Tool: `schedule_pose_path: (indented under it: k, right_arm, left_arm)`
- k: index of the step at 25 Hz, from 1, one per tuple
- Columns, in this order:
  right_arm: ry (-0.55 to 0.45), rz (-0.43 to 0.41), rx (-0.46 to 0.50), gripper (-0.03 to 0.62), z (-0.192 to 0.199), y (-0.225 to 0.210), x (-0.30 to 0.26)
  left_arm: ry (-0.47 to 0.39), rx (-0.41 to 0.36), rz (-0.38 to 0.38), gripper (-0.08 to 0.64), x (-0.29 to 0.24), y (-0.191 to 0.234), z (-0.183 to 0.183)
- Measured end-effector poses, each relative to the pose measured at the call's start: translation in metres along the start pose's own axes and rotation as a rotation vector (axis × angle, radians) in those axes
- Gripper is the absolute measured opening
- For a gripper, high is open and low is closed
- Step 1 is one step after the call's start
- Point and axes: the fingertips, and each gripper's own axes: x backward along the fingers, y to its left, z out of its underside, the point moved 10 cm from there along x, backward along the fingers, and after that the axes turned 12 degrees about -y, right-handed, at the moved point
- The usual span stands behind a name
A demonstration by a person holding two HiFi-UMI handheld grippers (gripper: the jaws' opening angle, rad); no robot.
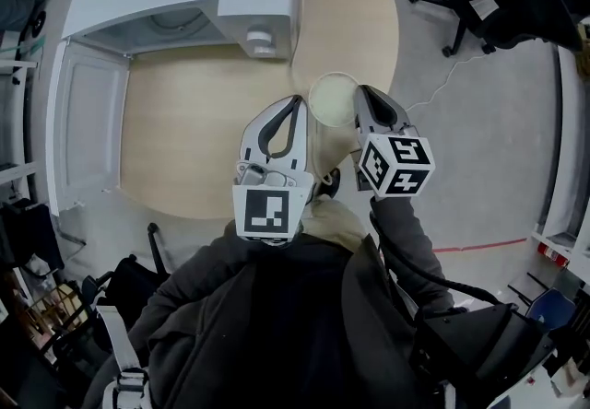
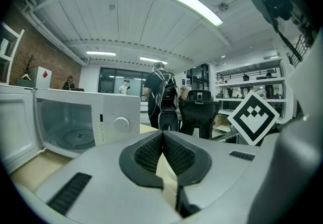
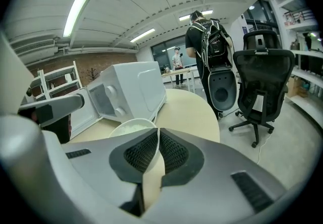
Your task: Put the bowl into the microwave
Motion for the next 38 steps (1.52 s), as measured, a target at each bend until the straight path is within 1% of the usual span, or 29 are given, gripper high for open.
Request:
schedule_pose_path:
  k: [1,4,6,8,11,13,16,21,25,31,38]
  right_arm:
    - [-0.003,-0.012,0.004,0.020,-0.001,0.002,0.006]
    - [0.000,-0.061,0.013,0.019,-0.003,0.008,0.020]
    - [0.003,-0.096,0.028,0.020,-0.006,0.016,0.030]
    - [-0.004,-0.121,0.042,0.020,-0.011,0.027,0.037]
    - [-0.014,-0.149,0.053,0.020,-0.015,0.051,0.037]
    - [-0.012,-0.167,0.057,0.019,-0.017,0.070,0.033]
    - [-0.007,-0.195,0.054,0.020,-0.014,0.109,0.019]
    - [0.007,-0.231,0.039,0.020,0.003,0.179,-0.013]
    - [0.021,-0.254,0.041,0.020,0.014,0.221,-0.037]
    - [0.033,-0.274,0.055,0.020,0.018,0.259,-0.065]
    - [0.046,-0.290,0.070,0.020,0.019,0.283,-0.081]
  left_arm:
    - [0.004,0.006,-0.023,0.009,0.010,-0.003,0.000]
    - [0.033,-0.015,-0.091,0.009,0.038,-0.010,0.005]
    - [0.034,-0.011,-0.132,0.009,0.054,-0.014,0.005]
    - [0.020,-0.006,-0.153,0.009,0.067,-0.013,0.001]
    - [-0.005,-0.005,-0.176,0.009,0.081,-0.001,-0.005]
    - [-0.015,-0.005,-0.188,0.009,0.092,0.015,-0.010]
    - [-0.015,-0.019,-0.204,0.009,0.111,0.052,-0.017]
    - [-0.003,-0.038,-0.208,0.009,0.137,0.116,-0.020]
    - [-0.001,-0.040,-0.225,0.009,0.150,0.159,-0.021]
    - [0.001,-0.038,-0.249,0.009,0.162,0.200,-0.023]
    - [-0.004,-0.028,-0.272,0.009,0.172,0.224,-0.023]
